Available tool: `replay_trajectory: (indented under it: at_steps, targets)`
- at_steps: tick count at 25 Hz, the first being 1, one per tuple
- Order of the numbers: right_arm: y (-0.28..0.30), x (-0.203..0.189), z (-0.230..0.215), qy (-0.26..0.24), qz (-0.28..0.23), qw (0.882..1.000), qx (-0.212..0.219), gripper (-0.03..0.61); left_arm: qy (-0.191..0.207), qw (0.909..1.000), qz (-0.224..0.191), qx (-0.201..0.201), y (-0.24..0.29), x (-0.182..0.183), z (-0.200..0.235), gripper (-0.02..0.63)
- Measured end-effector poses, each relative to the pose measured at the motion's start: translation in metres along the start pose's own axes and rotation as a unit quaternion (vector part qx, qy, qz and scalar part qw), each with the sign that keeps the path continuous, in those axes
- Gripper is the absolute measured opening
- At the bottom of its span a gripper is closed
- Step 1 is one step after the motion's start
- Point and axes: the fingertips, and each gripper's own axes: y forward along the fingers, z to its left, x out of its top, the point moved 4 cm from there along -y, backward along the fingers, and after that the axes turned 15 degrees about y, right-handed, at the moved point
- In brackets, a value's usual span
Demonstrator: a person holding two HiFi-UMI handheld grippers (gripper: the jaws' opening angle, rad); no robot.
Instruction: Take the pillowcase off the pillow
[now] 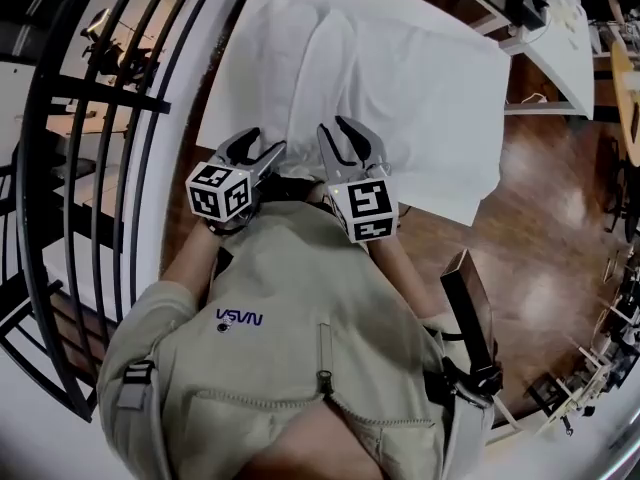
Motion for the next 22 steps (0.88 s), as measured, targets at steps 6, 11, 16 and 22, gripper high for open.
replay_trajectory:
  at_steps: [6, 11, 16, 22]
  targets:
    - [-0.014, -0.047, 0.016, -0.011, 0.048, 0.998, 0.027, 0.104, 0.041, 0.9987, 0.028, 0.015, 0.002, -0.010, -0.020, 0.293]
    - [-0.007, -0.077, 0.034, -0.050, 0.105, 0.993, 0.014, 0.126, 0.096, 0.9939, 0.050, 0.022, 0.012, -0.018, -0.024, 0.158]
    - [0.017, -0.102, 0.034, -0.033, 0.147, 0.988, -0.021, 0.149, 0.121, 0.9921, 0.027, -0.018, 0.014, 0.011, -0.029, 0.044]
    - [0.013, -0.085, 0.023, -0.031, 0.092, 0.986, -0.135, 0.011, 0.145, 0.9886, -0.004, -0.039, -0.003, 0.037, -0.025, 0.026]
